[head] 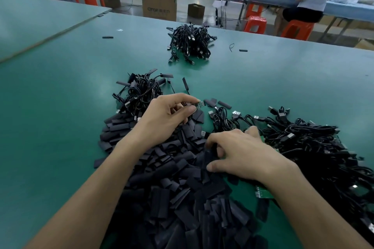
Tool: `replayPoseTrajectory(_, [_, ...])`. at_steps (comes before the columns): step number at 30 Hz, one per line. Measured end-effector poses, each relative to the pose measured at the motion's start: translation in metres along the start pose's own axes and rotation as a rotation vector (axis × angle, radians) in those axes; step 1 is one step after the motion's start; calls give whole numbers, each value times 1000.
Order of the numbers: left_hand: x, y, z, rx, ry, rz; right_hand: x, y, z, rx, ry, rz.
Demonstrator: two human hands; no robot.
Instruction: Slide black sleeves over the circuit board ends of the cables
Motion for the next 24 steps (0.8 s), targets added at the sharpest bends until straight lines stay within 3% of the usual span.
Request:
replayPoseTrajectory(5, [0,-1,1,4,-14,-17,-26,4,1,-35,-195,188])
replayPoseTrajectory(8, [1,-5,0,21,-17,-8,-30,12,3,-49,-189,140])
replayPoseTrajectory(15, [2,-11,1,75,-32,35,-29,10,3,104,-210,204])
replayPoseTrajectory(24, [6,-6,-1,3,-25,59,5,-20,-8,452,-143,837])
Point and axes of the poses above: each hand's wrist, its own z-axis towards the middle knuckle, its own y-axis out of the palm, x = y × z, the point moved 8 cm from there along z, towards the middle knuckle, and after that the axes turned 4 degrees about -x, right-handed, at the moved point
